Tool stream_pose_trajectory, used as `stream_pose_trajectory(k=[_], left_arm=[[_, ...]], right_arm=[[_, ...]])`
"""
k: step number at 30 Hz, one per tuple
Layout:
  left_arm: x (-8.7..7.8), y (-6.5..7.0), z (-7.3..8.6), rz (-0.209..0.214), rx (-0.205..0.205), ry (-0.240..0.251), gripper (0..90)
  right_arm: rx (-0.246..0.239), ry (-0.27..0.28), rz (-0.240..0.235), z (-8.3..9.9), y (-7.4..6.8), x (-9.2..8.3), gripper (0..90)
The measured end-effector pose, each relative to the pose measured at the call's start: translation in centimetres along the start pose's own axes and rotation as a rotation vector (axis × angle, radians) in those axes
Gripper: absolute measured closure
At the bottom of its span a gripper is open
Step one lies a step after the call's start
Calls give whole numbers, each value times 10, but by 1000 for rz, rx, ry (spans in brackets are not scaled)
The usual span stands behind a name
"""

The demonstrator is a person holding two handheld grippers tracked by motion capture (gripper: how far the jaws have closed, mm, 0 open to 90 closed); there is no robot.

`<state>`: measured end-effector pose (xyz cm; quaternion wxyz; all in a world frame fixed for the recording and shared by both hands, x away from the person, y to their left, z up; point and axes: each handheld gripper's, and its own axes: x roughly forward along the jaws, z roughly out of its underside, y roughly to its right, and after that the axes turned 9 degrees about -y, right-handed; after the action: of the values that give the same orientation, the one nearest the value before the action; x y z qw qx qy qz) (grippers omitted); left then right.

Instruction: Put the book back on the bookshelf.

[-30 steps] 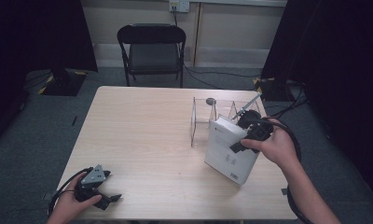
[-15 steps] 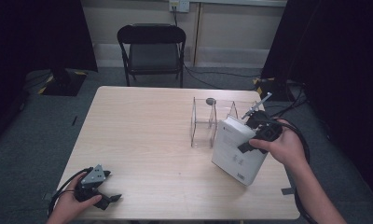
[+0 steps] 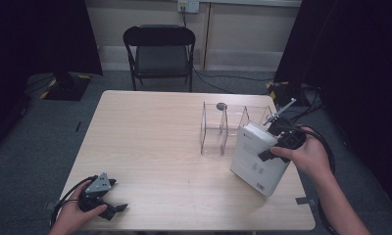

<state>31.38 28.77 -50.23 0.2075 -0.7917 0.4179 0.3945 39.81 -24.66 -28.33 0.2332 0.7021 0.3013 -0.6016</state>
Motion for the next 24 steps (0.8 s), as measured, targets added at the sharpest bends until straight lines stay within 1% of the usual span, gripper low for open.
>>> stream_pose_trajectory(k=[8,13,19,24], left_arm=[[0,0,0,0,0,0,0],[0,0,0,0,0,0,0],[0,0,0,0,-3,2,0],[0,0,0,-1,-1,-1,0]], right_arm=[[25,0,13,9,6,-5,529],[45,3,11,15,12,-6,530],[59,-6,14,20,16,-6,530],[77,-2,18,24,20,-7,530]])
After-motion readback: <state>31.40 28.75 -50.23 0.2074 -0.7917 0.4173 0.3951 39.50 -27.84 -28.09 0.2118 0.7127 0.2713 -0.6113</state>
